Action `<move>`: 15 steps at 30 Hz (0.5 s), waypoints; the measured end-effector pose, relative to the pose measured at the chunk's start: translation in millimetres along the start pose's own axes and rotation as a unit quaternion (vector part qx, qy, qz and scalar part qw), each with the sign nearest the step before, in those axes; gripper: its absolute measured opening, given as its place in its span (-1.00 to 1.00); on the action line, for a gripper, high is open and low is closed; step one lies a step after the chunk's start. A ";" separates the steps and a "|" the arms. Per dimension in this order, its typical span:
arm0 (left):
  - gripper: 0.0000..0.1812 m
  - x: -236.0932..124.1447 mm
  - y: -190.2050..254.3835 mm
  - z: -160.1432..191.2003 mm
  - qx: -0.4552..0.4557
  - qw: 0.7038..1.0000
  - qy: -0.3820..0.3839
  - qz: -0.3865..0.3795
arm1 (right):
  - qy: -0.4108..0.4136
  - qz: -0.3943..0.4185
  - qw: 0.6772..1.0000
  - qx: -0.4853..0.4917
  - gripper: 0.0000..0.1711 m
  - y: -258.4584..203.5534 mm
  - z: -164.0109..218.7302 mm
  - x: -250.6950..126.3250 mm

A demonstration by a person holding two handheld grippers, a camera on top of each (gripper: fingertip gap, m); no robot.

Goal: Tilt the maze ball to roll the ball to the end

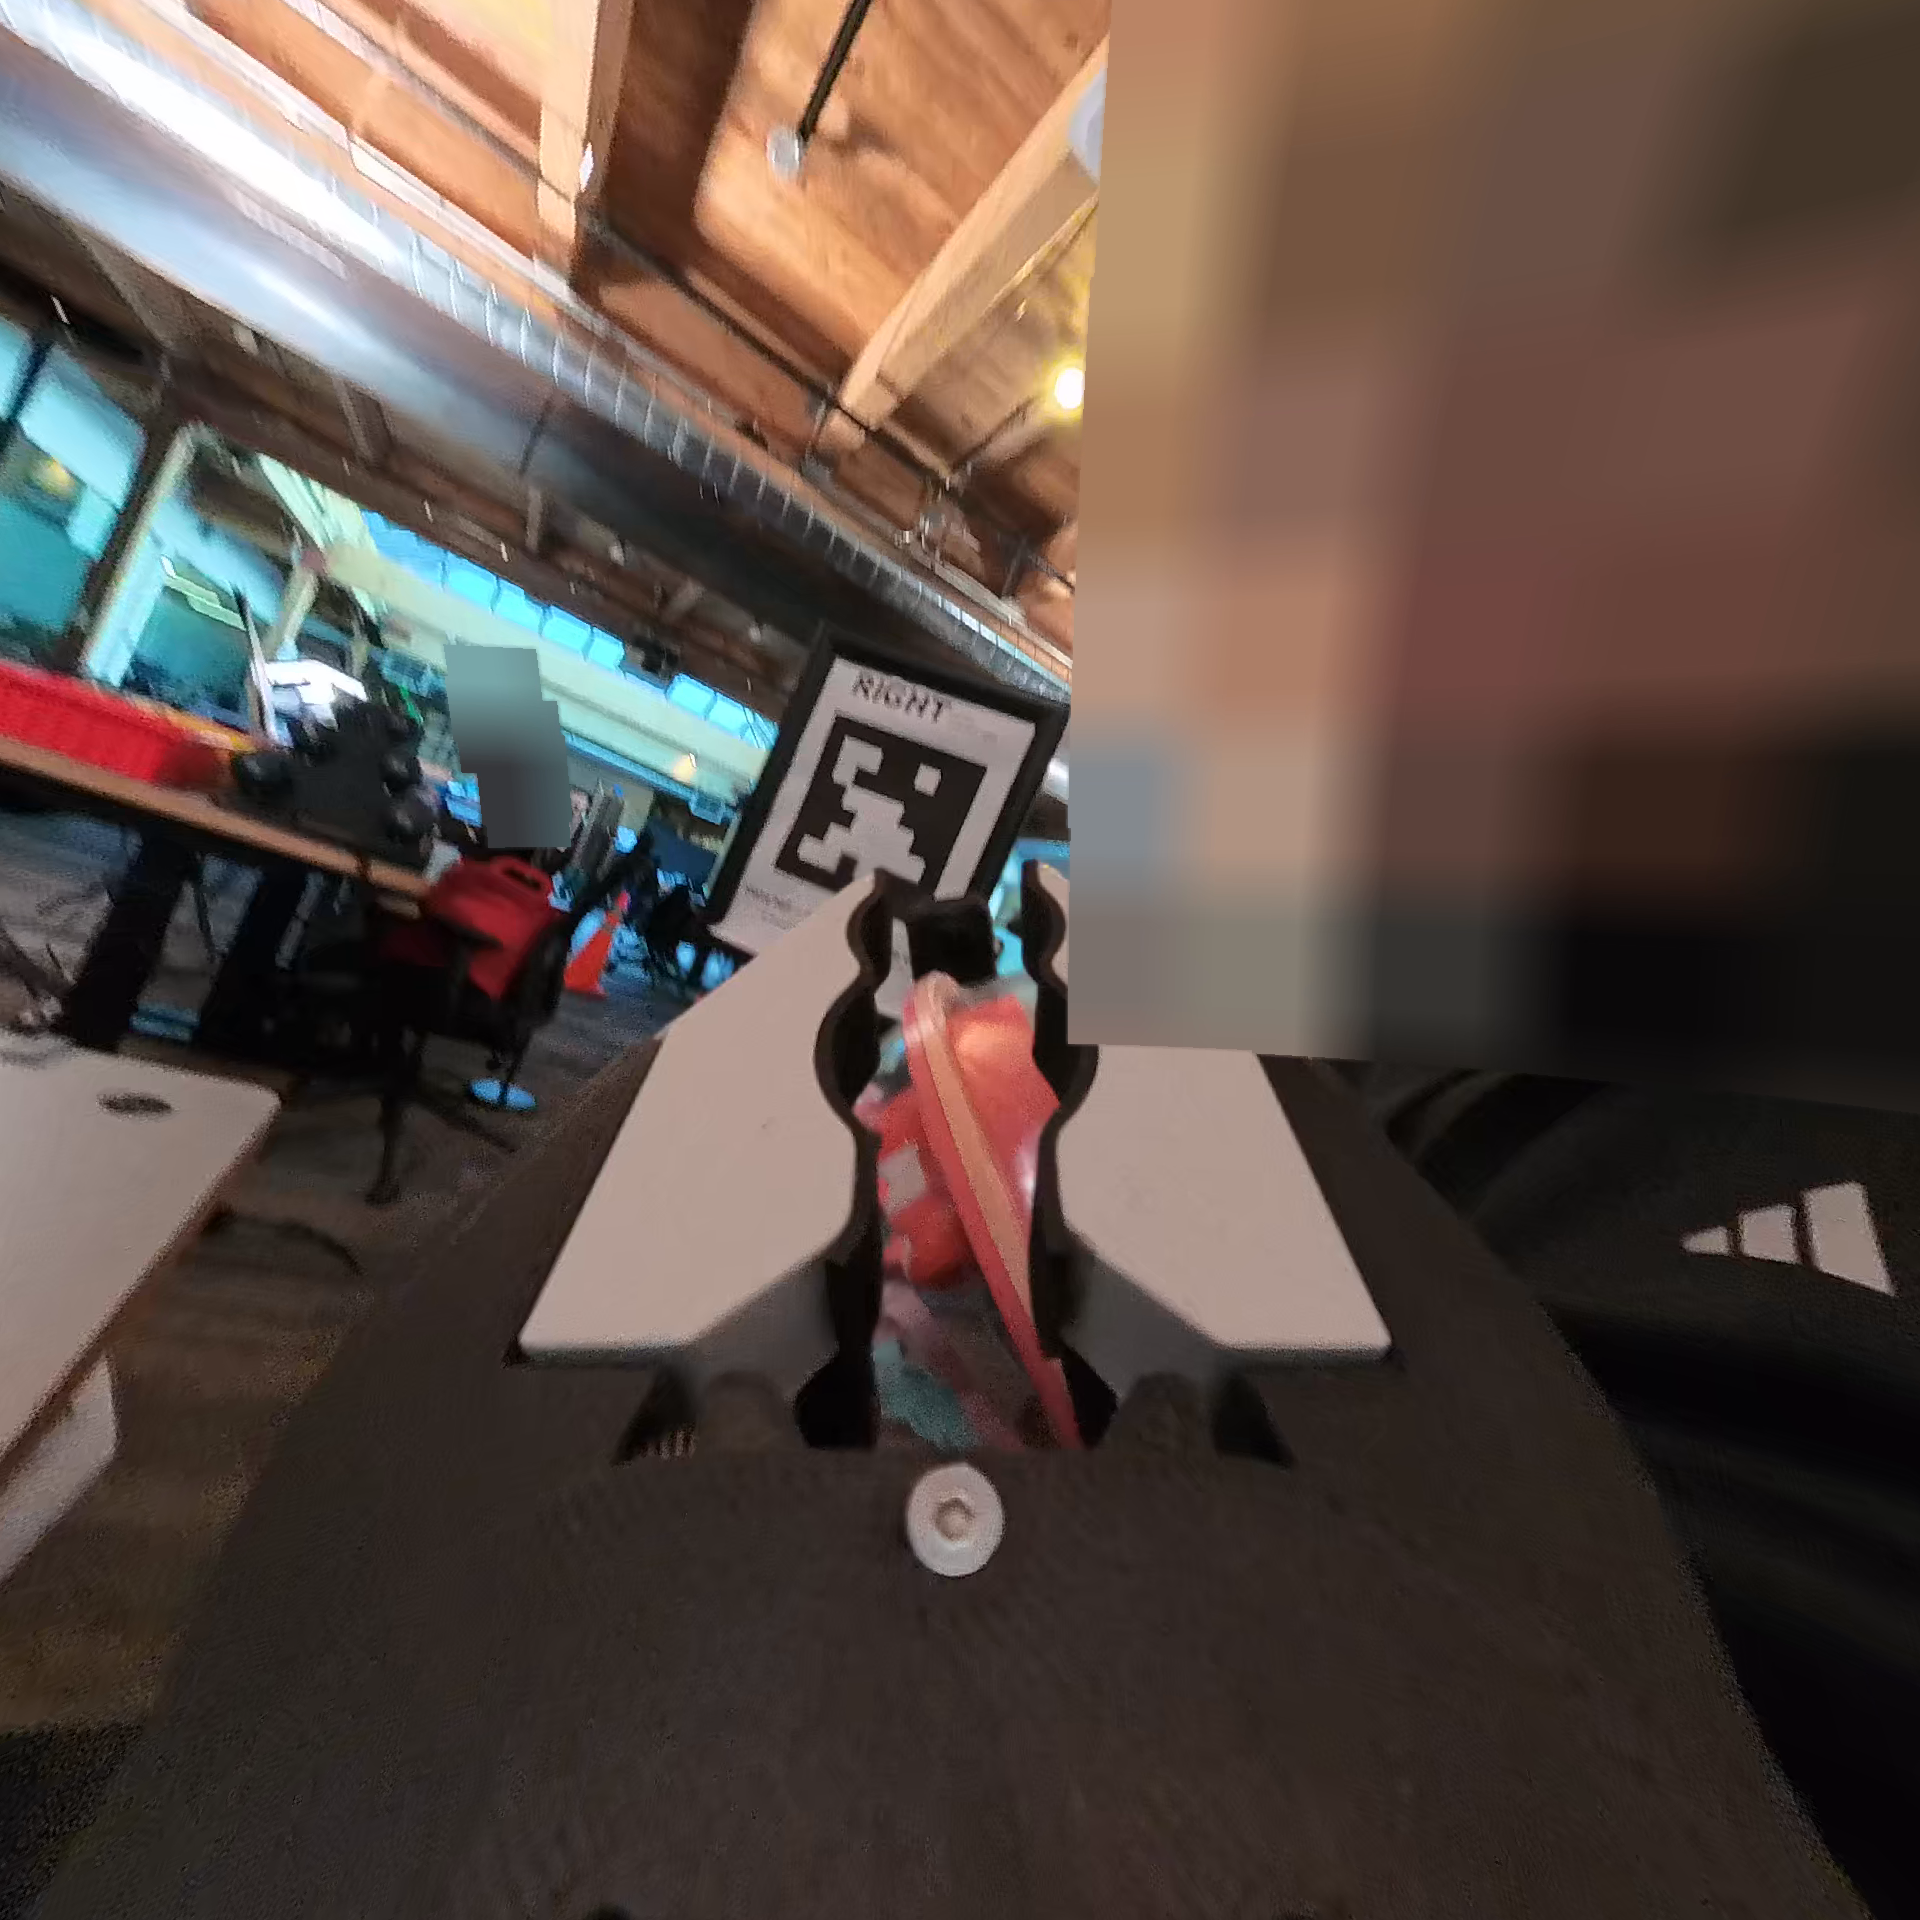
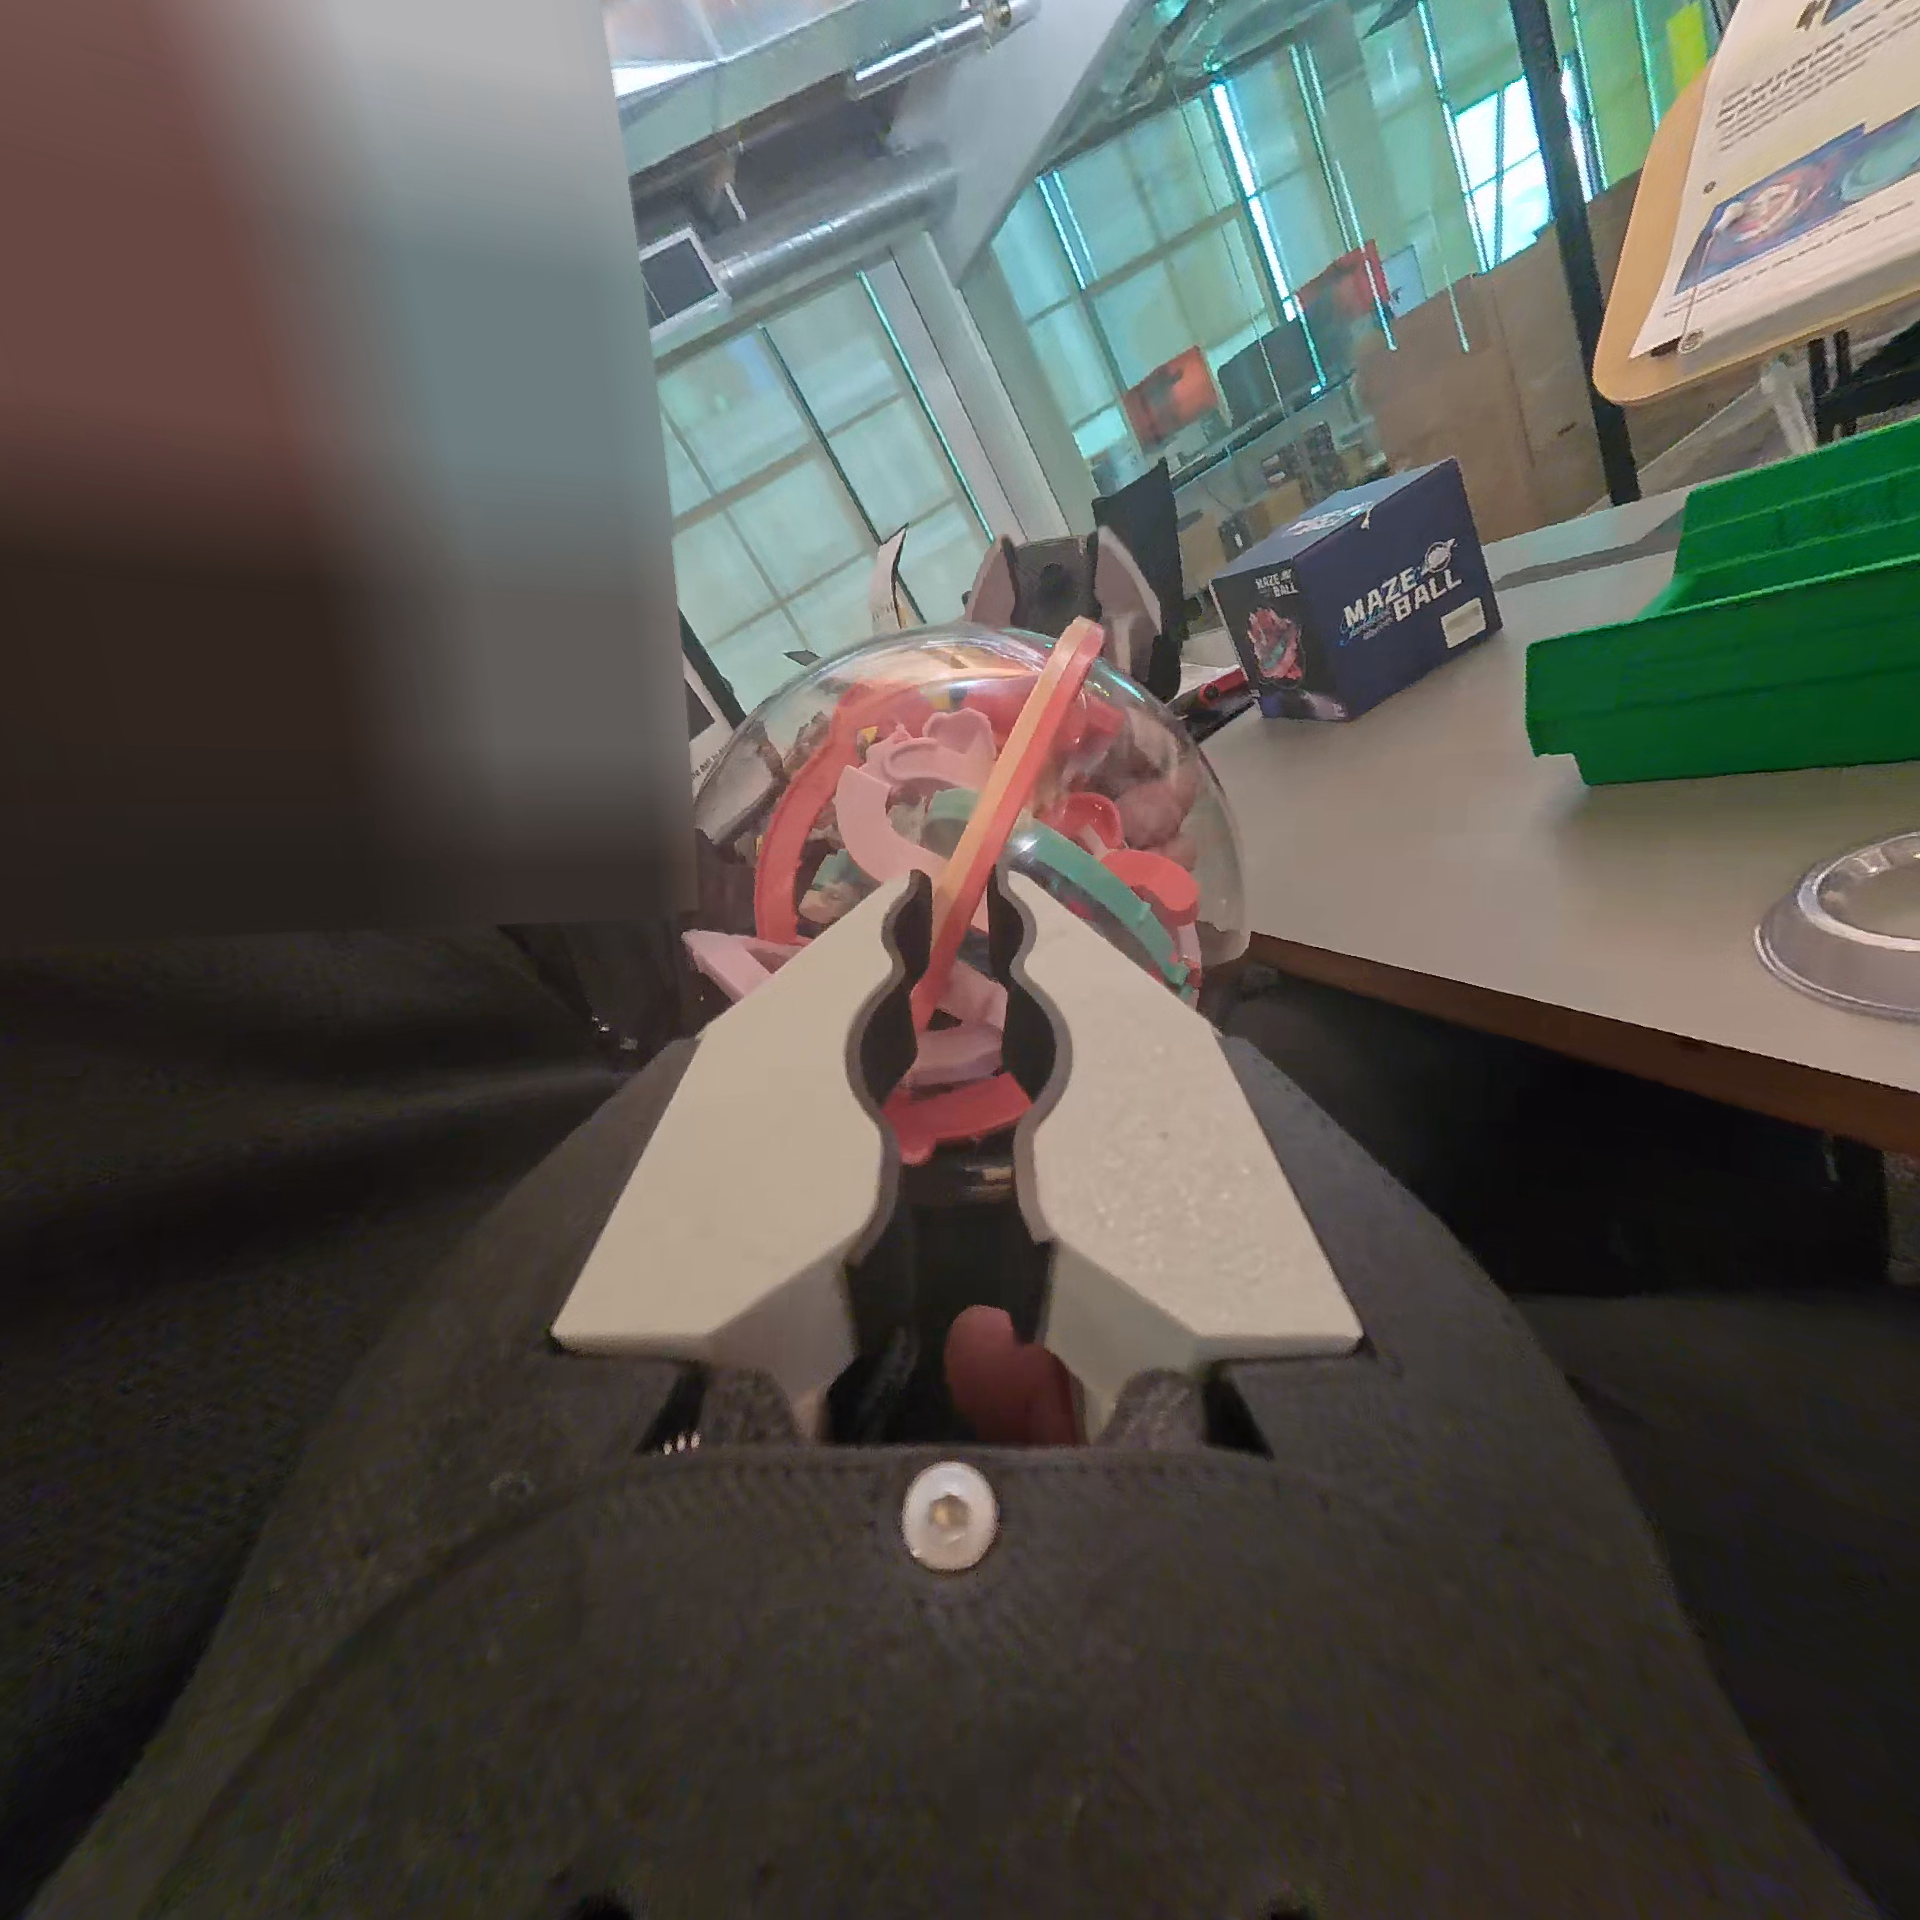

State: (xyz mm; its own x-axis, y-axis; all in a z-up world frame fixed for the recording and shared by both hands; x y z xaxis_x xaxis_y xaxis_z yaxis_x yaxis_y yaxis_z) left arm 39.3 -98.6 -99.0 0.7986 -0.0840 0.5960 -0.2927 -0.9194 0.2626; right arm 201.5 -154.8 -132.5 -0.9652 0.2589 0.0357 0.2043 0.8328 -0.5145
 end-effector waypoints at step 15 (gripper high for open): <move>-0.58 -70.6 21.6 55.4 -0.234 0.969 -0.062 -0.045 | -0.012 -0.020 1.000 0.021 -0.88 8.8 11.1 4.3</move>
State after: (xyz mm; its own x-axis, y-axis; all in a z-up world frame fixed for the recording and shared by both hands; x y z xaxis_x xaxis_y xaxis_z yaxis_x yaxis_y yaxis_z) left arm 5.8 -133.8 -177.4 0.8800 -0.0838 0.4676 -0.4028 -0.6533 0.6411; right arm 197.4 -151.8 -146.4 -0.9763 0.2133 0.0373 0.1583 0.8209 -0.5487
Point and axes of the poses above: each gripper's, where its closed fingertips meet, x out along the fingers, z out of its underside, y = z × x across the jaws, the point moved 3 cm from there along -x, back along the fingers, and after that the axes turned 11 degrees about z, right-handed, at the moved point
